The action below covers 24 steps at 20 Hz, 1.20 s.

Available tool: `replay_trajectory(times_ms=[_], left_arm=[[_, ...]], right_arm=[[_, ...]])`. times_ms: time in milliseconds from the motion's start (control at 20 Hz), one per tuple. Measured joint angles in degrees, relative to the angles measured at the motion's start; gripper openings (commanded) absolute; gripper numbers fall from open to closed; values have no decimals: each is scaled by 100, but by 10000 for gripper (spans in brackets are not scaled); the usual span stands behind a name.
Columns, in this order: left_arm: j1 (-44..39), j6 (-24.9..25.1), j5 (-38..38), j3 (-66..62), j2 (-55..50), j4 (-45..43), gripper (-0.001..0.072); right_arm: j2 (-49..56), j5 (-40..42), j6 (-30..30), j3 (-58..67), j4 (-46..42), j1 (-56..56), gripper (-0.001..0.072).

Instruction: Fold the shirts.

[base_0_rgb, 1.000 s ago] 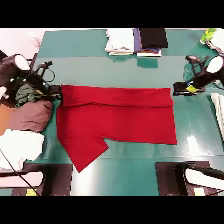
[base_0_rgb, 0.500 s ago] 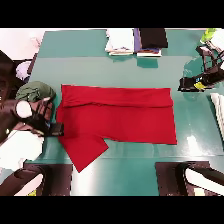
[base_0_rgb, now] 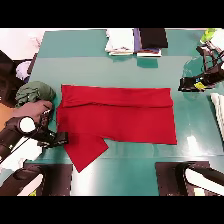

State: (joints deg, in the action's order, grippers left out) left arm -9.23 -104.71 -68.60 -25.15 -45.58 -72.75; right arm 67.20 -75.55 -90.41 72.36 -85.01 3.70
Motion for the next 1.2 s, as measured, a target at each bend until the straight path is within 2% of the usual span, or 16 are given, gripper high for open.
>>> replay_trajectory(times_ms=[150,200,300,350,550,700,750,800,1150,1200], left_arm=[[0,-4,181,133,13,90,488],[2,-4,205,162,24,111,456],[2,2,282,221,26,142,86],[0,48,330,245,13,151,27],[-4,382,426,181,17,289,26],[-4,619,249,-35,20,293,26],[-4,693,203,-105,22,289,27],[-4,745,170,-162,22,282,27],[-4,898,120,-297,22,278,27],[-4,903,114,-302,22,278,27]], right_arm=[[0,-7,0,0,4,0,398],[0,-9,-4,0,7,0,398],[0,-9,-9,0,85,-2,398],[0,-9,-11,0,138,-2,398],[-20,-214,-9,-55,273,42,398],[-302,-479,57,-619,249,328,401],[-476,-549,61,-957,232,487,451],[-654,-579,81,-1307,234,649,561],[-1624,-535,188,-3709,374,1349,545],[-1670,-472,190,-3926,472,1375,499]])
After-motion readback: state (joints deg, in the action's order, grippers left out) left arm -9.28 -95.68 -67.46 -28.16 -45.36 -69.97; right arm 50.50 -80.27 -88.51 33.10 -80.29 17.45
